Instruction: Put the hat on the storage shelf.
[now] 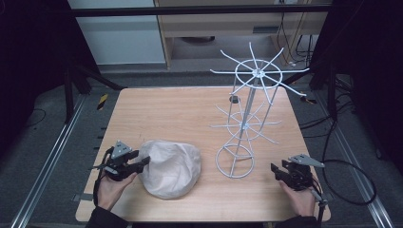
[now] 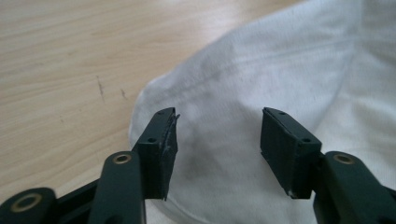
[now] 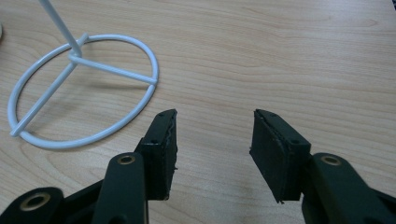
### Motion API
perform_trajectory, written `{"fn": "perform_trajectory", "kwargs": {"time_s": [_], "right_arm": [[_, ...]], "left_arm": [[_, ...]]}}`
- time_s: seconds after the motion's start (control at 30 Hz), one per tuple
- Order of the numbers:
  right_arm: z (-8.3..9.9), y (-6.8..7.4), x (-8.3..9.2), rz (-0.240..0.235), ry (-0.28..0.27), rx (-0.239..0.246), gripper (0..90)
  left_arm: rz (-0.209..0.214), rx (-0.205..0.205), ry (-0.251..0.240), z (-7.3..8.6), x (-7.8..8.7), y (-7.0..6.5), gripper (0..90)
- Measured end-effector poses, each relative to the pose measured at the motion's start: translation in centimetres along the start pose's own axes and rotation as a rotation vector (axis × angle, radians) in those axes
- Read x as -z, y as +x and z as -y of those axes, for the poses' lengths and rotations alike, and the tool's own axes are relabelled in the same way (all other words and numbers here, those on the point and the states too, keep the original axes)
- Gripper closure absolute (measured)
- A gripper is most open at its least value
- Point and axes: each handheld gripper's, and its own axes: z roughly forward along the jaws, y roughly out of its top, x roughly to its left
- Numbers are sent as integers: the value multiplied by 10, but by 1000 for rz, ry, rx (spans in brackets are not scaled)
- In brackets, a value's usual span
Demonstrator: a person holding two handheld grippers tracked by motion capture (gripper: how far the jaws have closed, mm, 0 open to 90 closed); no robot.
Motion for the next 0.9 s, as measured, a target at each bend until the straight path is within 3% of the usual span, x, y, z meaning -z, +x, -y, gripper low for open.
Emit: {"fn": "perform_trajectory", "kwargs": {"time_s": [0.2,0.27,0.33,0.4,0.6,0.73,0.9], "right_arm": [[0,0,0,-2,1,1,499],[1,0,-1,0,3,2,499],[1,-1,-1,4,3,8,498],[0,0,0,-2,1,5,498],[1,0,-1,-1,6,11,497],[0,1,-1,-2,6,9,497],[0,1,-1,-3,5,9,498]], "left_arm": [[13,-18,51,11,-5,-3,403],[-8,-34,101,19,-12,-3,392],[-16,-39,116,21,-14,-3,389],[-1,-9,111,22,-18,0,395],[21,-5,106,24,-24,1,455],[-19,-38,138,21,-30,-7,472],[-43,-43,170,17,-32,-13,528]]}}
